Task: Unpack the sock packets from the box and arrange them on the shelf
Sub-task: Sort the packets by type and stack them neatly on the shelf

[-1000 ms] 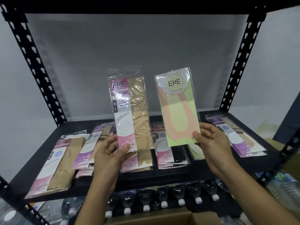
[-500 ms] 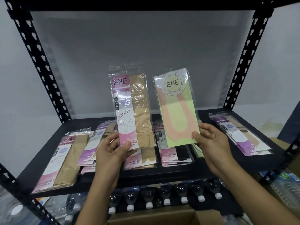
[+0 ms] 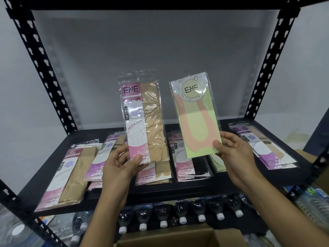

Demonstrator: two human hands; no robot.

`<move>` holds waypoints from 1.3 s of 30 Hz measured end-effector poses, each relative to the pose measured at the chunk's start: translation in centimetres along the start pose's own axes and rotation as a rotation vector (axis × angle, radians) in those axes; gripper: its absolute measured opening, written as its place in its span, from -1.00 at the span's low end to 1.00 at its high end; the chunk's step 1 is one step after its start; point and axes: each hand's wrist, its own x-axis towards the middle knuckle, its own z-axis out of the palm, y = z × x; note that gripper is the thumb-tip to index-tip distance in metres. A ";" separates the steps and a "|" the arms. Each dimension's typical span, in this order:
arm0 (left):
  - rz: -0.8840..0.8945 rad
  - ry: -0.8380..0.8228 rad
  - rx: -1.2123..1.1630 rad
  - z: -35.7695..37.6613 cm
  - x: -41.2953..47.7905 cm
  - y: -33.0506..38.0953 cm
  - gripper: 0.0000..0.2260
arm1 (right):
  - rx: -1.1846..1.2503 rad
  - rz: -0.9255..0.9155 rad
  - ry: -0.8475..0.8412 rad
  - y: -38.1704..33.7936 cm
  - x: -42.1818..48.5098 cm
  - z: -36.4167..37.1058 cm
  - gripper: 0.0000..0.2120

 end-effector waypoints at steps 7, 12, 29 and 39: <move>-0.014 -0.079 0.062 2.1 -0.4 -1.0 -0.65 | -0.041 0.025 0.146 -0.4 1.4 -3.1 -0.76; -0.043 -0.101 0.084 4.7 -0.9 -2.7 -0.68 | -0.089 0.071 0.213 -0.3 1.9 -5.4 -0.80; -0.028 -0.058 0.151 3.9 -0.2 -3.0 -0.63 | -0.881 0.070 0.300 3.8 3.9 -9.3 -0.65; -0.015 -0.073 0.159 2.9 -0.3 -2.1 -0.65 | -1.391 -0.216 0.086 5.6 2.9 -9.3 -0.69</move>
